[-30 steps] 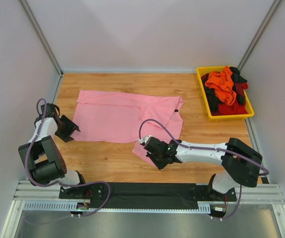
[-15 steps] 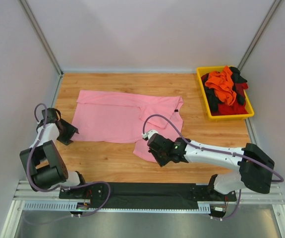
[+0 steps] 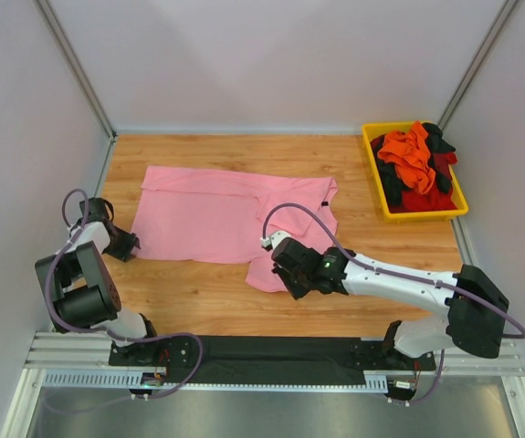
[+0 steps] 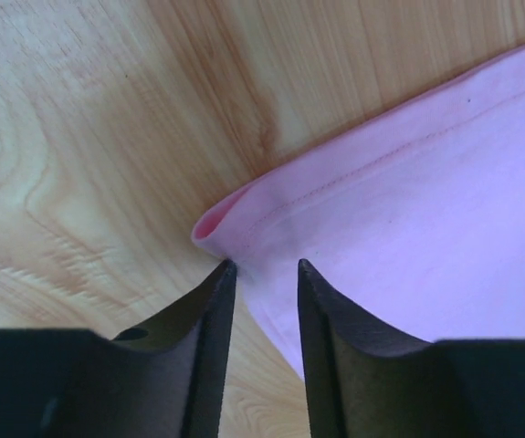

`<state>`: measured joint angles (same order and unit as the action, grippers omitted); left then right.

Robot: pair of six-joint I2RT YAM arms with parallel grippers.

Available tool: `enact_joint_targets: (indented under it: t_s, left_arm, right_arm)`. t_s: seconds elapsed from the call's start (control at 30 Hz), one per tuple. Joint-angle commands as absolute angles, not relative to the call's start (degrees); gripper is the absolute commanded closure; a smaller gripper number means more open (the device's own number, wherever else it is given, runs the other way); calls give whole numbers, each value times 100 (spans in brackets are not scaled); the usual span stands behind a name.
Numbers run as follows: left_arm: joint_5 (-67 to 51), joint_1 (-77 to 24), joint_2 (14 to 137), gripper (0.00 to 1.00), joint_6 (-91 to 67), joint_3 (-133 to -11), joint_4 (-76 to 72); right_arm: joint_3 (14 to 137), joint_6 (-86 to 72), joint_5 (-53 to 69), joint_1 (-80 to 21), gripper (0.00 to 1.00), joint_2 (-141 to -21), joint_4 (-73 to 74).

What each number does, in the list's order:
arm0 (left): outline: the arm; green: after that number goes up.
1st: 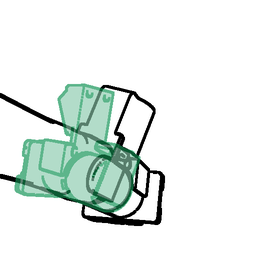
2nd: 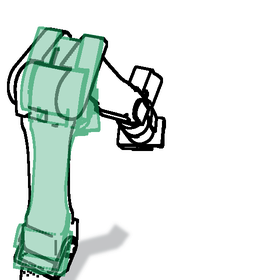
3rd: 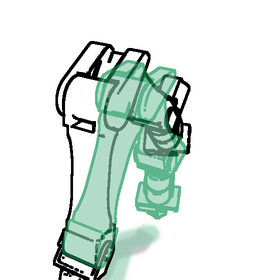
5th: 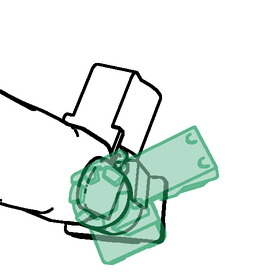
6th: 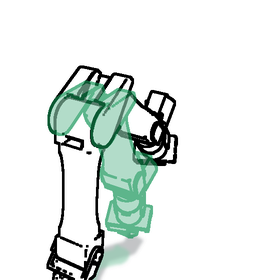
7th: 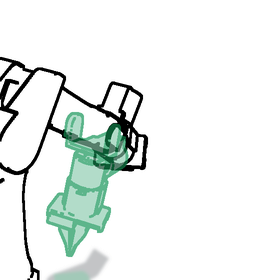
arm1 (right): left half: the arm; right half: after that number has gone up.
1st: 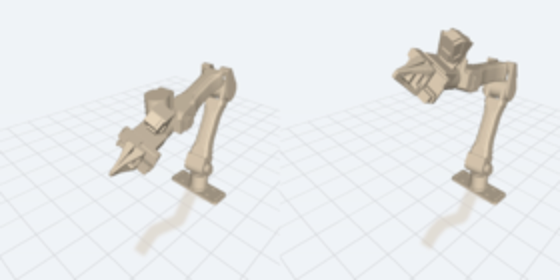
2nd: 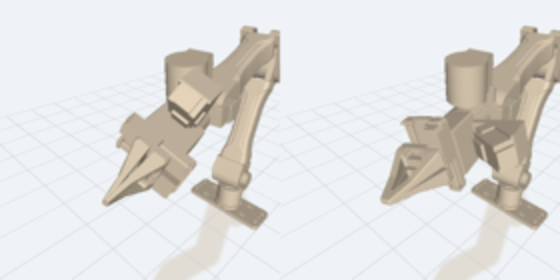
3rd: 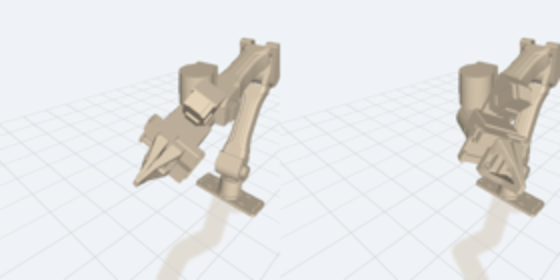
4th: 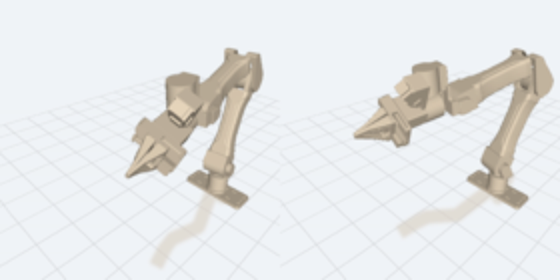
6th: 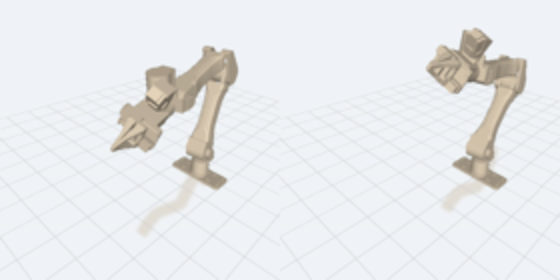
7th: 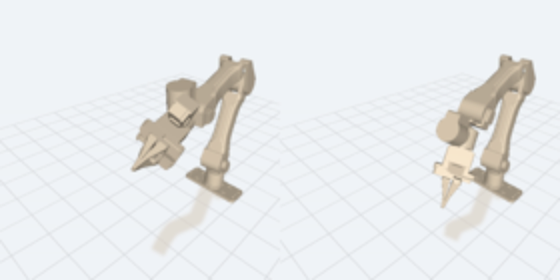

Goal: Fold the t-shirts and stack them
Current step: Fold the tshirt

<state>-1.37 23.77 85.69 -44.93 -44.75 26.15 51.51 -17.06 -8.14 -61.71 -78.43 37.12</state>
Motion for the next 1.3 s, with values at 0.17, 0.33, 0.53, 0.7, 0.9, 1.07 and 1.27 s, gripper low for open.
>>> enact_joint_targets:
  t_s: [0.17, 0.33, 0.53, 0.7, 0.9, 1.07, 1.27]
  left_arm:
    - [-88, 2408, 8903, 100, -4597, -4728, 2233]
    - [-123, 2216, 8755, 100, -4605, -4816, 2171]
    - [-79, 2022, 8815, 100, -4685, -5369, 2504]
    - [-167, 1907, 9158, 100, -4711, -6115, 2926]
    - [-237, 1854, 9597, 100, -4755, -6652, 3032]
    - [-255, 1846, 9949, 100, -4711, -7118, 3199]
    - [-360, 1740, 10353, 100, -4606, -7654, 3234]
  right_arm:
    - [5563, -1608, -1335, -5863, 100, -7673, 3849]
    - [5835, -1556, -1643, -5678, 100, -7717, 3964]
    - [6249, -1424, -1776, -5213, 100, -7813, 4096]
    - [6714, -1117, -1652, -4633, 100, -8033, 4113]
    - [7654, -703, -1723, -4219, 100, -8551, 4298]
    - [8365, -519, -1758, -3938, 100, -9095, 4456]
    - [8868, -369, -1819, -3683, 100, -9579, 4597]
